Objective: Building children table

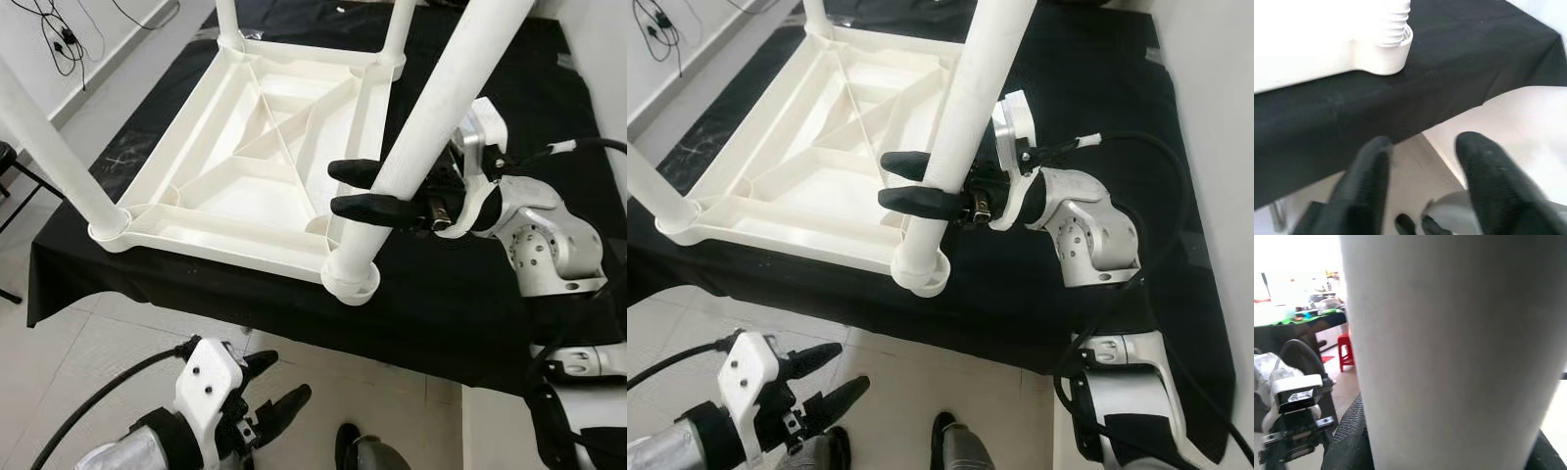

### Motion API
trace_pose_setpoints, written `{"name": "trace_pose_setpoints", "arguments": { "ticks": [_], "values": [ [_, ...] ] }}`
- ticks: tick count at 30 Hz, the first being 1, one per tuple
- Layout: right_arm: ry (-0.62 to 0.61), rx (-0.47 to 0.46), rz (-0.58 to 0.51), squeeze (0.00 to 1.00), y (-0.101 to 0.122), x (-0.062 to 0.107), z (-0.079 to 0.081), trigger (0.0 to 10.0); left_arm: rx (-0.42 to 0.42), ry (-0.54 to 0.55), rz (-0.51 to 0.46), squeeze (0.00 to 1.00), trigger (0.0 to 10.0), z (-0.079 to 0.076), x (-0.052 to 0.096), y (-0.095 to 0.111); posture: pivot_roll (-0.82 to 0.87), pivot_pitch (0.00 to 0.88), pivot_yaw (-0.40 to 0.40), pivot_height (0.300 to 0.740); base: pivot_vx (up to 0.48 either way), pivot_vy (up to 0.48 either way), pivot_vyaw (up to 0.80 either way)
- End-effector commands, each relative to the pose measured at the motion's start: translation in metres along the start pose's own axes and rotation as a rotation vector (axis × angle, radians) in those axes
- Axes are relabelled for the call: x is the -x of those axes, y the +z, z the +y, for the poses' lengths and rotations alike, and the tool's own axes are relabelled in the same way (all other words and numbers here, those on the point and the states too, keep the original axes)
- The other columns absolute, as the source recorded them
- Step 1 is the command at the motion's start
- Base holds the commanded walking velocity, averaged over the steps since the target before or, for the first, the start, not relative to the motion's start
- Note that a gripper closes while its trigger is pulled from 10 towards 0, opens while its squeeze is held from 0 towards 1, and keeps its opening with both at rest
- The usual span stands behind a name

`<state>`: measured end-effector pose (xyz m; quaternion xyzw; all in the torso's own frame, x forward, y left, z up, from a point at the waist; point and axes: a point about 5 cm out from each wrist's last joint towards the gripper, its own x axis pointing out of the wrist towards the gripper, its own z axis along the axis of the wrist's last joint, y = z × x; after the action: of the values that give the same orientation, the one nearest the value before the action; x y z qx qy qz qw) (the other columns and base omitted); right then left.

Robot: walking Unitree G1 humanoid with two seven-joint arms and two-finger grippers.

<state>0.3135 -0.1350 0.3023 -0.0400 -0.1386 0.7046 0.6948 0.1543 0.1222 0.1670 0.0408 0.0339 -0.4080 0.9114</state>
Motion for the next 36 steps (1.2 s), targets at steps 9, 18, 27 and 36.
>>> {"name": "trace_pose_setpoints", "arguments": {
  "ticks": [9, 18, 27, 36],
  "values": [
    [0.000, 0.012, 0.080, 0.00, 0.002, 0.006, -0.007, 10.0, -0.040, -0.034, -0.018, 0.00, 10.0, -0.015, 0.005, 0.006, 0.05, 0.398, -0.040, 0.740, 0.000, 0.000, 0.00],
    [0.011, 0.031, 0.106, 0.00, 0.010, 0.009, -0.009, 10.0, -0.078, 0.096, -0.072, 0.00, 10.0, -0.004, 0.006, 0.022, 0.05, 0.399, -0.037, 0.740, 0.000, 0.000, 0.00],
    [0.079, 0.042, 0.132, 0.00, 0.008, -0.001, -0.006, 10.0, -0.090, 0.114, -0.057, 0.00, 10.0, -0.016, 0.004, 0.010, 0.06, 0.402, -0.039, 0.740, 0.000, 0.000, 0.00],
    [0.237, 0.137, 0.218, 0.00, 0.008, -0.010, 0.008, 10.0, -0.081, 0.117, -0.085, 0.00, 10.0, -0.014, 0.001, 0.011, 0.07, 0.405, -0.034, 0.740, 0.000, 0.000, 0.00]
  ]
}}
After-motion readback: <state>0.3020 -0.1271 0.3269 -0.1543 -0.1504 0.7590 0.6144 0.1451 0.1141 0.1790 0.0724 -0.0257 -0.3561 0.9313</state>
